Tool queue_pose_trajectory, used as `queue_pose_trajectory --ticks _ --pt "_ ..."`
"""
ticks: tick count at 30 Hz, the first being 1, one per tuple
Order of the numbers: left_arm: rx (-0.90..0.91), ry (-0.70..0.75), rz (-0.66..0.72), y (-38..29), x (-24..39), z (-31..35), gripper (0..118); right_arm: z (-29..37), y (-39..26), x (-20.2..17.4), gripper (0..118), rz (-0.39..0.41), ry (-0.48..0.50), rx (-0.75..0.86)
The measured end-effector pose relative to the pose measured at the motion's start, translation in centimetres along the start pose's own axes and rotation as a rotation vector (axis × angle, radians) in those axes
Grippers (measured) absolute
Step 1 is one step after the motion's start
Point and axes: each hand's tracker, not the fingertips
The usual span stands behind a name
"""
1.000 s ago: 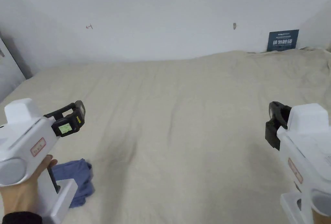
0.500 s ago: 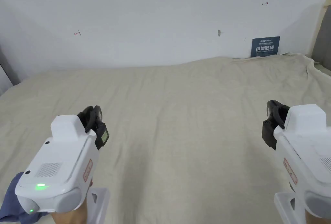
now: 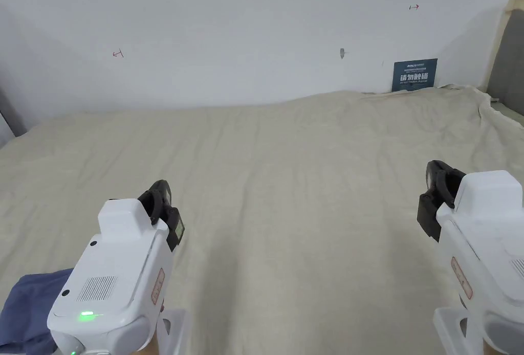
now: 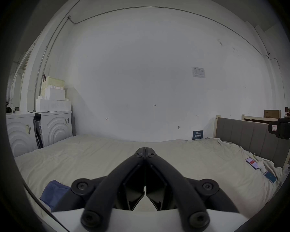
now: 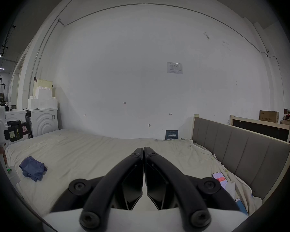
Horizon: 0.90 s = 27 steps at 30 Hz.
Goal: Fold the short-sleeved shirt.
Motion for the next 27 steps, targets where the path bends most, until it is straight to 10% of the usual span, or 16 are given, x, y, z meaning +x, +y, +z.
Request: queue_pose_trajectory --ticks 27 --pt "0.001 -0.01 0.003 -0.17 0.47 0.02 0 -0.34 -0.1 0.34 0 0.005 0.004 -0.001"
